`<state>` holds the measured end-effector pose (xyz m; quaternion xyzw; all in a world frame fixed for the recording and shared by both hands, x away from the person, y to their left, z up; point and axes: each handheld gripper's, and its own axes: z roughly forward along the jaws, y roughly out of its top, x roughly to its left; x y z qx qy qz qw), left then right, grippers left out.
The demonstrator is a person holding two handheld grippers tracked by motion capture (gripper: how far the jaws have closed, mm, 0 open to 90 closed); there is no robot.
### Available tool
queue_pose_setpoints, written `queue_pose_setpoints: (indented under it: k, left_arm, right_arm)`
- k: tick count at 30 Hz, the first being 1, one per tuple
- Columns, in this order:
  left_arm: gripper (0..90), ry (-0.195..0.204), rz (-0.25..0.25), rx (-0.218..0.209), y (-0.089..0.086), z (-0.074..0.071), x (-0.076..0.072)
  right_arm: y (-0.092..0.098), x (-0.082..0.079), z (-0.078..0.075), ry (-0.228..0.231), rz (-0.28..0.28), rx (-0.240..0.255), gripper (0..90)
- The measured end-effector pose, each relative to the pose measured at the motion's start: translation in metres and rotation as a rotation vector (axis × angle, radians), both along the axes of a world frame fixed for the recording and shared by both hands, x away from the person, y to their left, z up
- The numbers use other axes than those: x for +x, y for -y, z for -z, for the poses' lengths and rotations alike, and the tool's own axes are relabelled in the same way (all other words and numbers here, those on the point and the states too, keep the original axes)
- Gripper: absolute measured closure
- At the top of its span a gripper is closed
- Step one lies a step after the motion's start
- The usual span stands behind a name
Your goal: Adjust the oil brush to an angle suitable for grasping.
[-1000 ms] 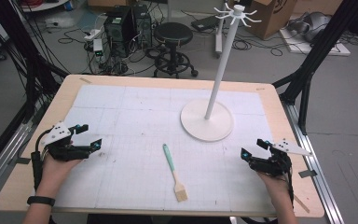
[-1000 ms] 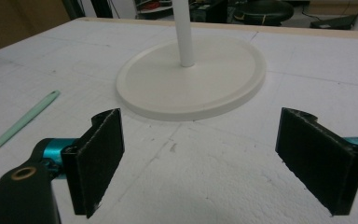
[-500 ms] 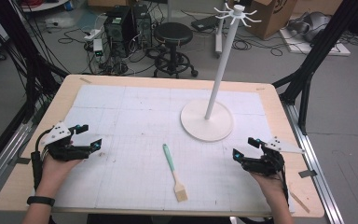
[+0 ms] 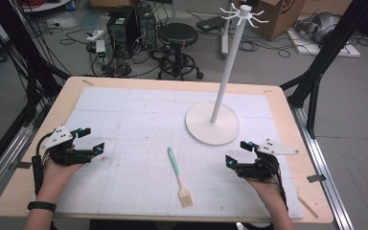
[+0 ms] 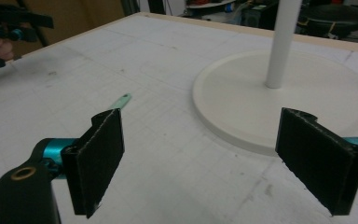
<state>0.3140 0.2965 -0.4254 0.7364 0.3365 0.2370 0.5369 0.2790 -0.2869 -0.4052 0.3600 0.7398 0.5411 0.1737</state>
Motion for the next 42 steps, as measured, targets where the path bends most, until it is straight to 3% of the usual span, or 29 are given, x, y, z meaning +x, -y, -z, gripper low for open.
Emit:
queue_pose_setpoints:
  k: [8, 42]
  left_arm:
    - [17.6, -0.004, -0.002, 0.003, 0.0, 0.0, 0.0]
    - [17.6, 0.001, 0.0, -0.009, 0.0, 0.001, 0.002]
  right_arm:
    - [-0.025, 0.001, -0.002, -0.009, -0.059, -0.014, 14.4]
    - [-0.072, 0.001, 0.01, -0.052, -0.155, -0.073, 14.4]
